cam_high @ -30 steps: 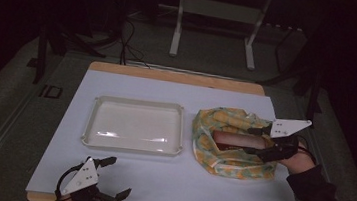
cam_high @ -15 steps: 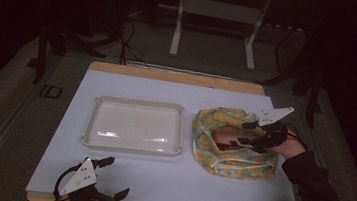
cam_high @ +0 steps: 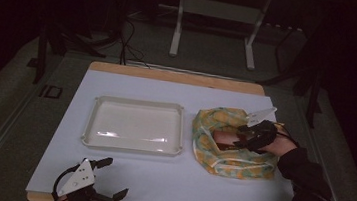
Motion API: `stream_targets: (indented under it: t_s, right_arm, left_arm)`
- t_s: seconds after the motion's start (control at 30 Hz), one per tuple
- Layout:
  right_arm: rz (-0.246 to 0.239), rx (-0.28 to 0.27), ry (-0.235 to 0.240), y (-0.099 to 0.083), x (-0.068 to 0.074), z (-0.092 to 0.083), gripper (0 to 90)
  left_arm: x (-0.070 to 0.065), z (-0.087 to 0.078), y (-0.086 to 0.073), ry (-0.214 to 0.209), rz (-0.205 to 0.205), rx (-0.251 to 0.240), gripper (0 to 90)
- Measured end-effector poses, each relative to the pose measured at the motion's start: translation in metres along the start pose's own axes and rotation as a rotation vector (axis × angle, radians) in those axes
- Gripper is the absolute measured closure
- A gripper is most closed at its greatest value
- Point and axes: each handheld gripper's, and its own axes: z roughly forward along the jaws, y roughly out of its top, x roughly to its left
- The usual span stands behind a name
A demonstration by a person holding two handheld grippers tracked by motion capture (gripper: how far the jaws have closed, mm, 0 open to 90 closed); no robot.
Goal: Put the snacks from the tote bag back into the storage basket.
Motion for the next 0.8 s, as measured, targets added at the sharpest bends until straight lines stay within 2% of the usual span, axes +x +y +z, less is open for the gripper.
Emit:
stream_targets:
  t_s: [0.27, 0.33, 0.43, 0.63, 0.8]
  right_arm:
    - [-0.007, 0.066, 0.016, -0.003, -0.001, 0.013, 31.6]
    - [-0.018, 0.077, 0.010, -0.004, -0.001, 0.015, 34.1]
    - [-0.031, 0.072, 0.011, -0.004, -0.001, 0.014, 40.4]
    - [-0.069, 0.072, -0.002, -0.004, 0.000, 0.008, 42.2]
    - [-0.073, 0.056, -0.003, -0.003, -0.001, 0.000, 42.4]
  left_arm:
    - [0.000, -0.001, 0.000, -0.004, -0.001, 0.005, 0.0]
    - [0.000, -0.001, 0.000, -0.005, -0.002, 0.005, 0.0]
    - [0.000, 0.000, -0.001, -0.006, -0.004, 0.006, 0.0]
    - [0.000, 0.000, -0.001, -0.007, -0.004, 0.007, 0.0]
    - [0.000, 0.000, -0.001, -0.007, -0.003, 0.008, 0.0]
